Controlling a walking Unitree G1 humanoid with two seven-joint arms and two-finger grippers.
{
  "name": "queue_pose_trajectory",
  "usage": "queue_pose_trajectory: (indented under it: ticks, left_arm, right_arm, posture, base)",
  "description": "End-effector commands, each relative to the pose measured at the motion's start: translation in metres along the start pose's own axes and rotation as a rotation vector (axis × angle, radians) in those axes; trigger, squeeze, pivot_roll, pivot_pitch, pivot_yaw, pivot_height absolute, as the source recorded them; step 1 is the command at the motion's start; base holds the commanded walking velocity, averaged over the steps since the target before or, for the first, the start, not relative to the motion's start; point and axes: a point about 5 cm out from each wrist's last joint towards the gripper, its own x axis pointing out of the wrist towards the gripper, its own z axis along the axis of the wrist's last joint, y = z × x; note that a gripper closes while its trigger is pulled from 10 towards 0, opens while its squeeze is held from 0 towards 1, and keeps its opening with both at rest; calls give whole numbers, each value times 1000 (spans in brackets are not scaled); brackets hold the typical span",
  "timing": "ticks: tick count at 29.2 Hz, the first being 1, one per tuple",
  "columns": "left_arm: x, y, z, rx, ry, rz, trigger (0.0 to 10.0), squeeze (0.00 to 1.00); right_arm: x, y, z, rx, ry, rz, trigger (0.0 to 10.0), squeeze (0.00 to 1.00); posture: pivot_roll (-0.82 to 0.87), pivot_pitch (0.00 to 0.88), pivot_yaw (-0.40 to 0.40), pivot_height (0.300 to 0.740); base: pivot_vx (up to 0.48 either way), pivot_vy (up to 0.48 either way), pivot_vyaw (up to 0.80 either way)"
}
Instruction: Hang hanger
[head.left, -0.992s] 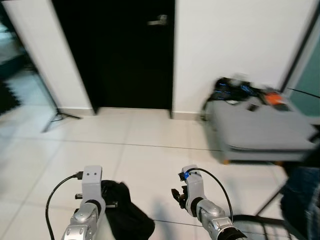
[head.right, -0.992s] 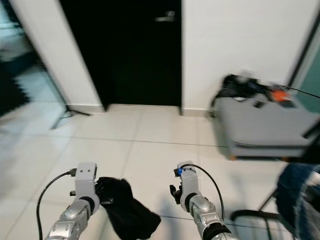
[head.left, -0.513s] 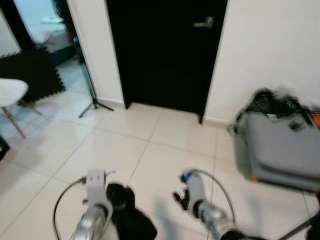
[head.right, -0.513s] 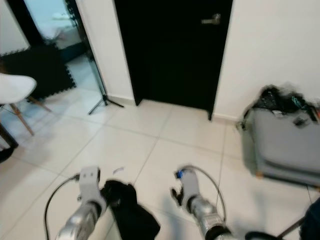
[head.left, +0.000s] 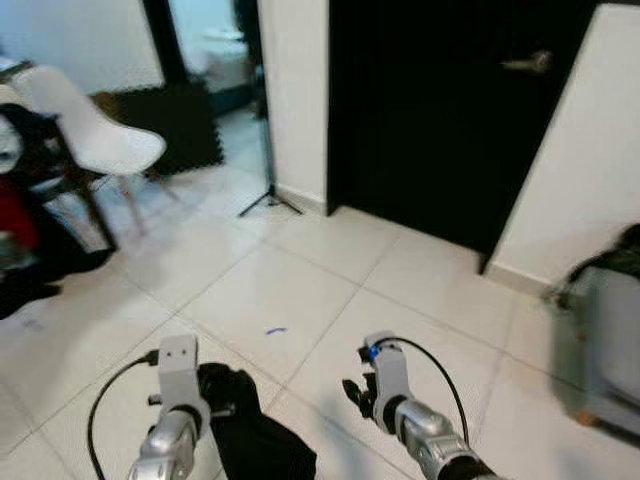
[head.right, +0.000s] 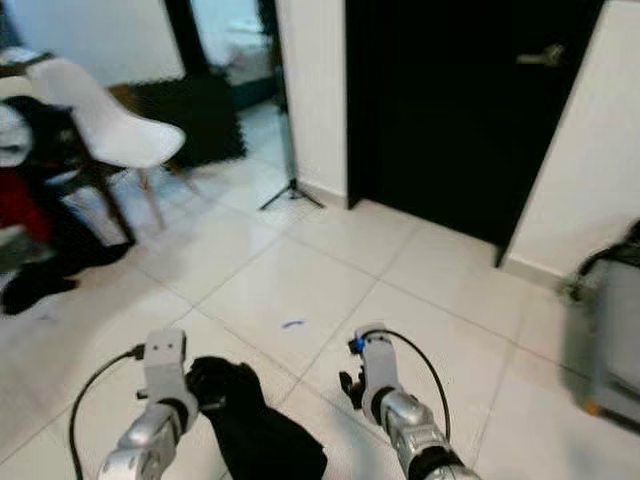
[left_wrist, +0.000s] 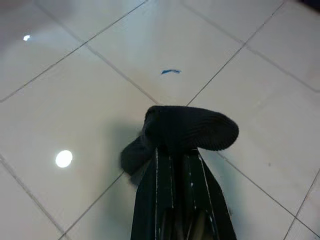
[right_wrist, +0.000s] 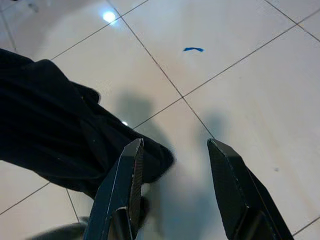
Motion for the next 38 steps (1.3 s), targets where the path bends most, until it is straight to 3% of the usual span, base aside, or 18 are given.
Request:
queue_pose_trajectory:
  ticks: [1,6,12,14,17,30,32,38]
  left_arm:
    - [-1,-5,6,22,-53,-25,10000,0]
    - [-1,-18,11,14,-21,-90,10000,0]
    - [-3,-10,15,-104,-13,-47,10000,0]
    - [0,3,16,-26,-66,71,10000,0]
    - [2,7,19,-8,-95,121,10000,0]
    - [-4,2,33,23,-140,58,10000,0]
    - [-4,0,33,40,-139,44,10000,0]
    - [-1,-6,34,14,-151,12,10000,0]
  right_arm:
    - [0,0,1,16,-8,-4,10000,0]
    - [0,-1,5,15,-20,1,10000,0]
    - [2,1,12,-15,-41,17,10000,0]
    - [0,-7,13,21,-60,-14,10000,0]
    - [-1,-9,12,18,-58,-14,10000,0]
    - [3,0,21,21,-95,13,10000,0]
    - [6,2,27,60,-115,-19,10000,0]
    - [6,2,32,63,-136,-19,10000,0]
  posture:
    - [76,34,-13,740]
    - [94,36,-35,740]
    - [67,26,-12,740]
    - [65,20,-17,740]
    - [77,20,-23,740]
    - [112,36,-22,740]
    - [119,39,-11,740]
    - [116,44,-18,740]
  base:
    - [0,0,800]
    - [0,0,800]
    - [0,0,799]
    - [0,0,722]
    - [0,0,715]
    - [0,0,716]
    - [0,0,0]
    - [0,0,0]
